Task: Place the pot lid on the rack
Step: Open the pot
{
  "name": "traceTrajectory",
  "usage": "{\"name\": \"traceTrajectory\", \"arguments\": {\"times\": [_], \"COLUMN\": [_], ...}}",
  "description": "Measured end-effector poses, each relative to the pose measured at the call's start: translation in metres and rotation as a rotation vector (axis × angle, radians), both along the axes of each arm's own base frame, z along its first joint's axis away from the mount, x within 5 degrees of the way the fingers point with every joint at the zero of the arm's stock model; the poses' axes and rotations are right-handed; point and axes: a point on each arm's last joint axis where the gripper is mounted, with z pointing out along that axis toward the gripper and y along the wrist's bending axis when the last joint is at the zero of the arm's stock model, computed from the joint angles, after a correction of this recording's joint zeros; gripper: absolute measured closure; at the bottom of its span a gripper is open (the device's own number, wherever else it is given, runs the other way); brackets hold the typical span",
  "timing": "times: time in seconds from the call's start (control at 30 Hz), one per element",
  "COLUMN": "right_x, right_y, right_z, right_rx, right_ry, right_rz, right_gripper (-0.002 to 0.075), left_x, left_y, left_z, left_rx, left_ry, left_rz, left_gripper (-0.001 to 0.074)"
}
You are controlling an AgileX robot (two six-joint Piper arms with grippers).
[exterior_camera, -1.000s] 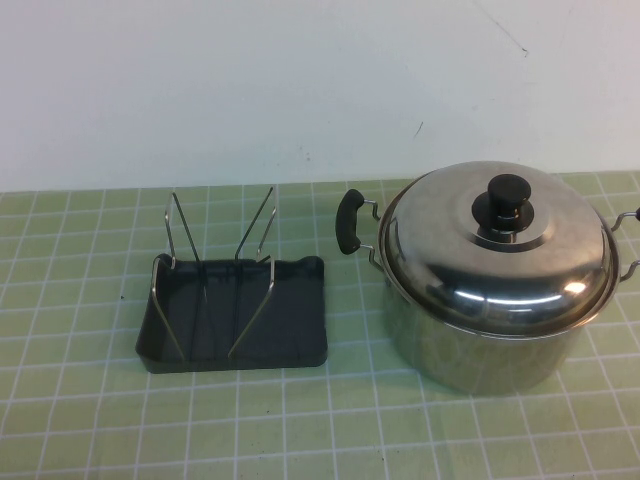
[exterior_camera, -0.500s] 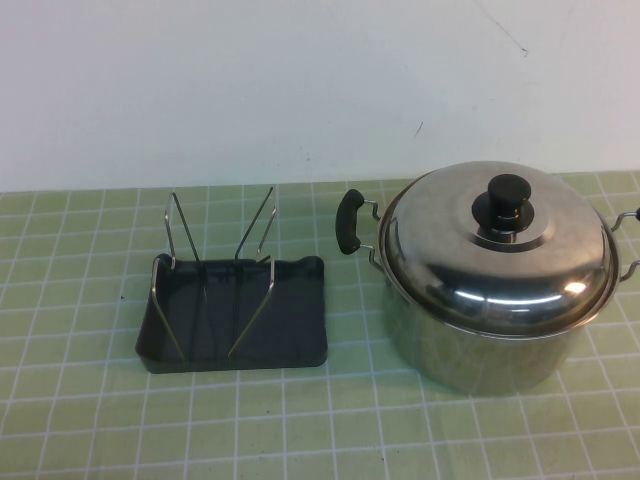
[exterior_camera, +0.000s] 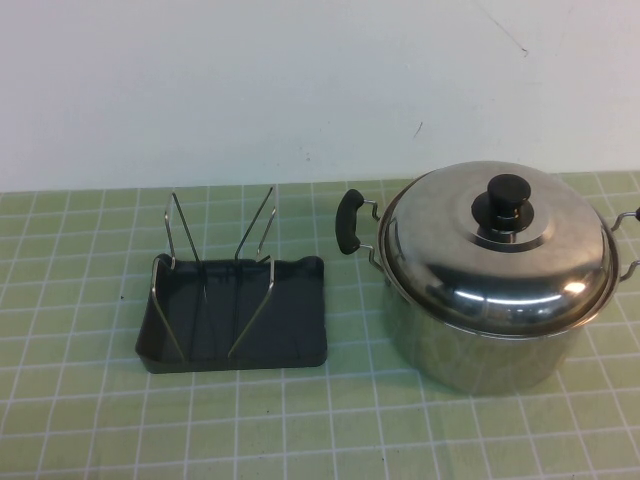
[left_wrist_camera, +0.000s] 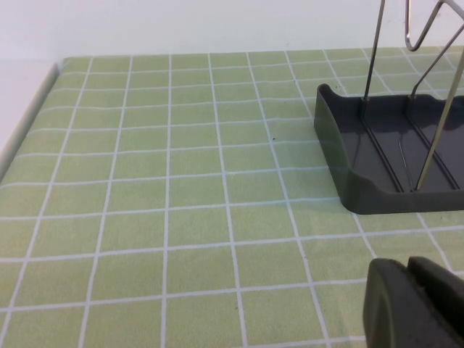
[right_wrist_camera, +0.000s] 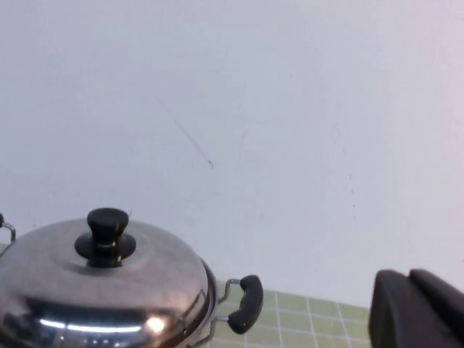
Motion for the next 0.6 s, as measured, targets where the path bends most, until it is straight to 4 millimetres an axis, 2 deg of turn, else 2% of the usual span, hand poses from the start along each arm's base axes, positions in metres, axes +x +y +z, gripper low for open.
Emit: {"name": "traceTrajectory", "arguments": {"times": [0.3,0.6], "right_x": [0.002,0.042], "right_y": [-0.001,-0.002], "right_z": [0.011,0.013], "right_rx": [0.051,0.213], "right_ry": [-0.105,0.011], "right_rz": [-0.007,-0.009], "right_gripper": [0.0727,0.0722], "left_x": [0.000,0.000], "left_y": [0.000,0.000], "left_z": [0.000,0.000], "left_rx": [0.000,0.000], "left_ry": [0.000,0.000], "left_rz": [0.000,0.000], "left_gripper": [0.0737,0.0737]}}
